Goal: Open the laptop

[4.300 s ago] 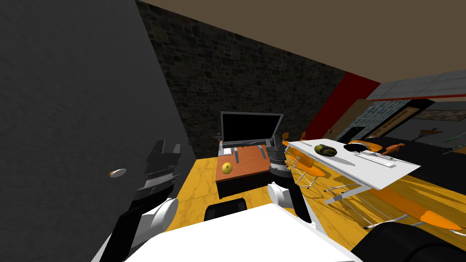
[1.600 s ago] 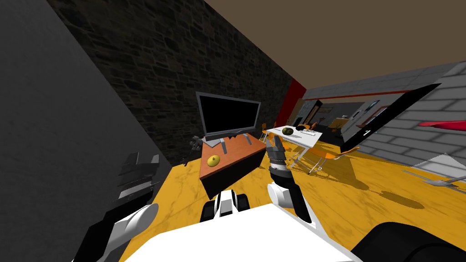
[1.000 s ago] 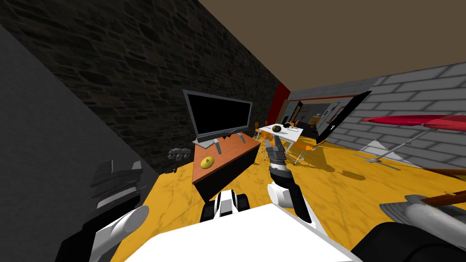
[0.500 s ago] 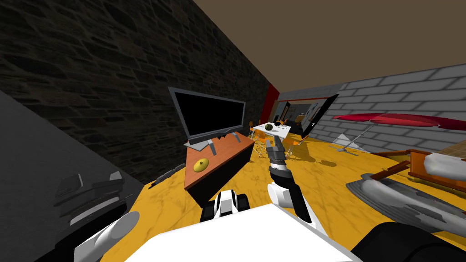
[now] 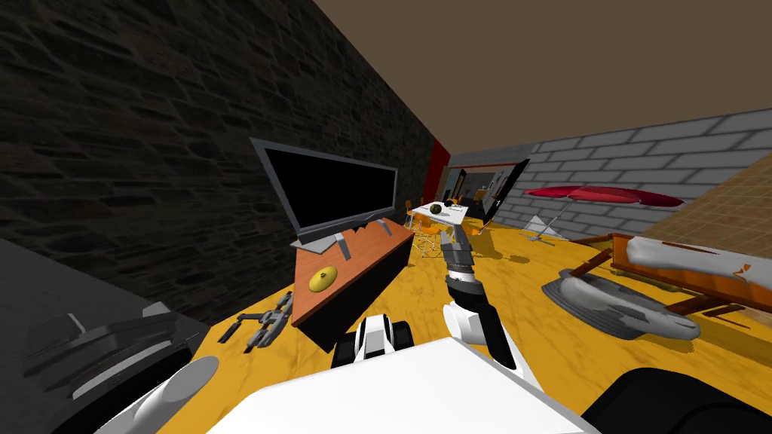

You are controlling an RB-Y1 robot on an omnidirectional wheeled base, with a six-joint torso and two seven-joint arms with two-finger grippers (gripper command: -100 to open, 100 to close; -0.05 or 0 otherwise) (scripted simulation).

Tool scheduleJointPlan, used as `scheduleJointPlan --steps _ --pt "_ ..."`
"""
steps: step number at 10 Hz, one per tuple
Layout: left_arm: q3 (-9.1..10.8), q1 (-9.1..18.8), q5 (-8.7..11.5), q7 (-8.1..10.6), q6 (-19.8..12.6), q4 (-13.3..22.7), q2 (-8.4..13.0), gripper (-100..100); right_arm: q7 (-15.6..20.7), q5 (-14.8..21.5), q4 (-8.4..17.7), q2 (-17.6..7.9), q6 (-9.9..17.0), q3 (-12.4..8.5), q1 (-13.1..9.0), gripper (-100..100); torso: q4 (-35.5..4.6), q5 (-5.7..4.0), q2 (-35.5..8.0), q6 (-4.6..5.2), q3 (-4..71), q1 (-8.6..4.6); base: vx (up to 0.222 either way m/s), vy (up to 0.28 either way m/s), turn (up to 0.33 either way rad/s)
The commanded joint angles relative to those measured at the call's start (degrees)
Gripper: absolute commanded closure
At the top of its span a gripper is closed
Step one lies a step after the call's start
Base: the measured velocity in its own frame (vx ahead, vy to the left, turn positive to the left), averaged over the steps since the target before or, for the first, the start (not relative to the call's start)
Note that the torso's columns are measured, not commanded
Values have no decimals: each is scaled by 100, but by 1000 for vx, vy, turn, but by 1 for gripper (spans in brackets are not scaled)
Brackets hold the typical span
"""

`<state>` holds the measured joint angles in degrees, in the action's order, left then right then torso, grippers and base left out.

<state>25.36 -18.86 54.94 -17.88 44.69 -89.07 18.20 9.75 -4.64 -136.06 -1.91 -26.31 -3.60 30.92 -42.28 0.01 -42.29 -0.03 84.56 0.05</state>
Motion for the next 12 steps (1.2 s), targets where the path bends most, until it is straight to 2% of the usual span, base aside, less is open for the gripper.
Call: scheduleJointPlan --steps 1,2,3,4,5,6,7,8,9,10,11,12 --pt "104 70 320 -59 160 407 98 -100 0 0 0 0 0 1 -1 0 0 -1 3 9 2 -5 17 -14 -186" --pt "202 121 556 -162 258 602 168 -100 0 0 0 0 0 0 0 0 1 -2 3 2 2 -6 21 -23 -329" --pt "202 121 614 -162 258 702 168 -100 0 0 0 0 0 1 -1 0 1 -2 4 8 2 -9 19 -15 -132" --pt "286 169 858 -261 344 854 238 -100 0 0 0 0 0 0 0 0 0 -2 0 -4 0 -4 28 -23 -252" --pt "286 169 894 -261 344 992 238 -100 0 0 0 0 0 1 -1 0 0 -1 3 7 1 -6 26 -15 -134" --pt "355 214 1082 -353 418 1275 309 -100 0 0 0 0 0 0 0 0 1 -1 2 0 1 -2 35 -23 -258" --pt "355 214 1158 -353 418 1277 309 -100 0 0 0 0 0 1 -1 0 0 -2 3 6 2 -7 30 -16 -157" --pt "411 255 1370 -439 480 1498 377 -100 0 0 0 0 0 0 0 0 0 -2 1 1 1 -4 37 -15 -255" --pt "411 255 1407 -439 480 1555 377 -100 0 0 0 0 0 0 0 0 0 -1 3 6 2 -4 31 -9 -154" --pt "453 294 1642 -520 531 1755 444 -100 0 0 0 0 0 0 0 0 0 -1 -1 -1 0 -3 40 -13 -226" --pt "453 294 1642 -520 531 1826 444 -100 0 0 0 0 0 0 0 0 0 -1 2 5 1 -6 36 -8 -170" --pt "483 329 1861 -595 571 1973 509 -100 0 0 0 0 0 0 0 0 0 -2 0 1 1 -4 50 -12 -284"
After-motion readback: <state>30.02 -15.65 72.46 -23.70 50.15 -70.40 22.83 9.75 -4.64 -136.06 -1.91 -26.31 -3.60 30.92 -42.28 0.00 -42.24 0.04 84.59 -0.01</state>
